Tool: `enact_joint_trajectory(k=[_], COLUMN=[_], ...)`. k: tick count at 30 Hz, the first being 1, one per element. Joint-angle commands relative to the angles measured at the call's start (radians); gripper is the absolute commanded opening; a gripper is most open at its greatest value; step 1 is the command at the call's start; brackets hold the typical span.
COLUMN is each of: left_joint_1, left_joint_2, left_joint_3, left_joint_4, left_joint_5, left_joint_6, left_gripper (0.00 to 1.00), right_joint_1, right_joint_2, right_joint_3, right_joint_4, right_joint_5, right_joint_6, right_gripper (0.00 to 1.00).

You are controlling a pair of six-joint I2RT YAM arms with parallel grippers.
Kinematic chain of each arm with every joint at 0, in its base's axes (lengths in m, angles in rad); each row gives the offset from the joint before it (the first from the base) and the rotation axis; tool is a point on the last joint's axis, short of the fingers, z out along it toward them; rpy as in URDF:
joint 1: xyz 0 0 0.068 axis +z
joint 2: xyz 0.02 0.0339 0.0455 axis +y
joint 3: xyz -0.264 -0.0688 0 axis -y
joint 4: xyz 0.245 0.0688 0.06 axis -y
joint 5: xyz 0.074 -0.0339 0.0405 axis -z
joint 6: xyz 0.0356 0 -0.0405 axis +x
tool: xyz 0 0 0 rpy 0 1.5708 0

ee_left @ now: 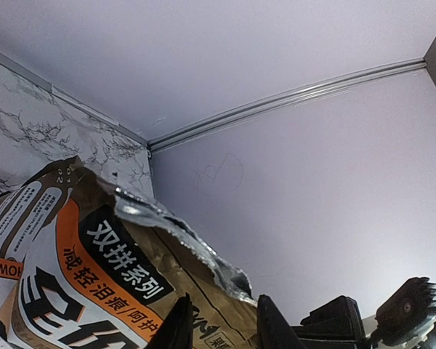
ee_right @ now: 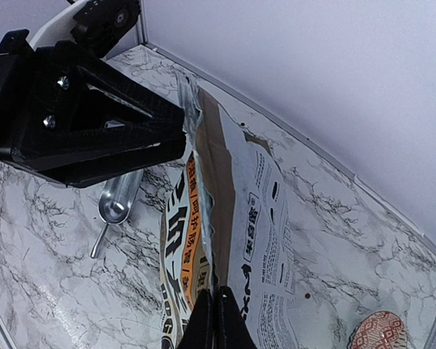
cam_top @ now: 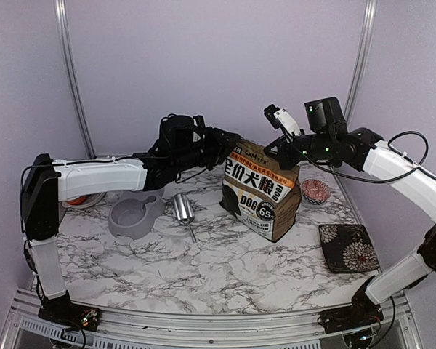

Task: Serve the pet food
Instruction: Open the seal of the pet food bag.

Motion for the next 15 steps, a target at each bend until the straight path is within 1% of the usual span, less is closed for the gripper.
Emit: enact_joint_trajectory(k=[1,3,7,10,15], left_joint_1=[0.001,0.004,0.004,0.004,0.004], left_joint_2=[-0.048,-0.068,-0.093,-0.108,-0.157], left_joint_3=[-0.048,-0.079,-0.12,-0.148,-0.204], left_joint_4=[0.061,0.065,0.075,0.087,0.118], left_joint_5=[0.001,-0.016,-0.011,-0.017,-0.031], left_joint_6=[0.007,0.009,0.01,0.008,0.006], left_gripper=[0.32,0.32,0.31,0.31,0.31], right_joint_1=[0.004,0.021,0.085,0.116,0.131], right_joint_2=[-0.043,-0.049,-0.041,-0.034,-0.022], right_joint_3=[-0.006,0.001,0.024,0.031,0.036], right_joint_4=[0.006,0.008,-0.007,-0.006,0.0], right_joint_5=[-0.085,-0.087,-0.015,-0.006,0.014], right_joint_6=[0.003,0.0,-0.018,-0.021,-0.013], right_gripper=[0.0,0.0,0.0,0.0,0.0])
